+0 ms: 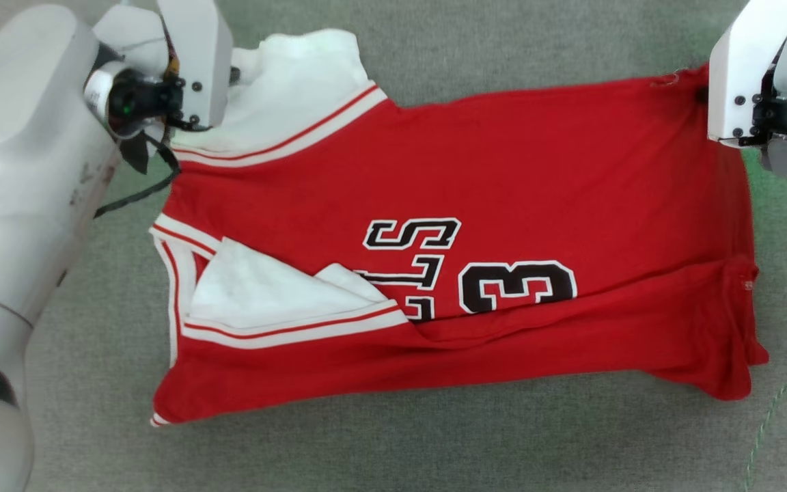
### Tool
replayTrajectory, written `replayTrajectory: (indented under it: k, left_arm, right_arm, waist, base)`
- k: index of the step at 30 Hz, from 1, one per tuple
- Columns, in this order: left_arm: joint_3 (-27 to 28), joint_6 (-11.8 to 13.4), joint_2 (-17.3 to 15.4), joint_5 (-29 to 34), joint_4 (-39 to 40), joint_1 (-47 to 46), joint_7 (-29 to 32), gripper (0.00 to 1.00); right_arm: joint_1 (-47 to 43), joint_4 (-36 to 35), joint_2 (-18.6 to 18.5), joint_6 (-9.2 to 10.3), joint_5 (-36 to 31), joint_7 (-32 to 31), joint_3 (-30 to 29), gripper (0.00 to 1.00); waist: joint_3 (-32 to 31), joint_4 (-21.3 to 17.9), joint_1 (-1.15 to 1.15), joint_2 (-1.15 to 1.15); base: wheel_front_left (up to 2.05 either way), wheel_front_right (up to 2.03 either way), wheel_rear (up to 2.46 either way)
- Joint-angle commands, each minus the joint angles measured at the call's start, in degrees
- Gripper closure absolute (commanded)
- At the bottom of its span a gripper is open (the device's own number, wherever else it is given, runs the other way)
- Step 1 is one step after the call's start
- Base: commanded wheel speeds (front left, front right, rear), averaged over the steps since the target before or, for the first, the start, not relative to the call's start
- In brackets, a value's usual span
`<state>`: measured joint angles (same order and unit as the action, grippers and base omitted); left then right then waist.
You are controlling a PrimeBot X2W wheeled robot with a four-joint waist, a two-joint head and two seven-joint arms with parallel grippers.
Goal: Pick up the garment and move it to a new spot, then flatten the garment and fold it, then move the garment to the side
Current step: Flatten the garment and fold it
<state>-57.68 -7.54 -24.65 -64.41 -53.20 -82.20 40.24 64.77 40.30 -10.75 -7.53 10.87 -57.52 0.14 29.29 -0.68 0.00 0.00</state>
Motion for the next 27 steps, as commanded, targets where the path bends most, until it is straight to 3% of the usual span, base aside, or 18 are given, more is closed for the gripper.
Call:
replayTrajectory:
  k: [1, 10, 18, 23, 27]
  left_arm:
    - [-0.23, 0.17, -0.35, 0.12, 0.47, 0.35, -1.06, 1.00]
    - [-1.03, 0.15, -3.37, -2.78, 5.26, 3.63, -4.62, 1.00]
    - [-2.42, 0.15, -10.67, -5.49, 16.00, 12.78, -7.09, 1.00]
    - [-2.83, 1.57, -13.45, -6.70, 21.57, 17.74, -6.95, 1.00]
    - [-3.50, 4.56, -15.65, -8.72, 27.99, 23.34, -6.03, 1.00]
  right_arm:
    - [-0.97, -0.01, 0.03, 0.08, 0.09, 2.23, -0.10, 1.00]
    - [-5.06, -1.08, -1.69, 0.08, 4.25, 10.88, 4.11, 1.00]
    - [-16.43, -6.78, -6.74, 0.08, 12.39, 12.16, 8.89, 1.00]
    - [-21.63, -9.77, -8.45, 0.08, 14.91, 11.18, 8.33, 1.00]
    - [-26.29, -12.47, -9.03, 0.08, 16.25, 9.55, 7.52, 1.00]
  waist:
    - [-2.51, 0.32, 0.00, 0.00]
    - [-9.28, 1.09, 0.00, 0.00]
    - [-15.36, 2.24, 0.00, 0.00]
    - [-16.76, 2.65, 0.00, 0.00]
    - [-17.42, 2.79, 0.00, 0.00]
  base:
    - [0.00, 0.00, 0.00]
    - [0.00, 0.00, 0.00]
    - [0.00, 0.00, 0.00]
    - [0.00, 0.00, 0.00]
    - [0.00, 0.00, 0.00]
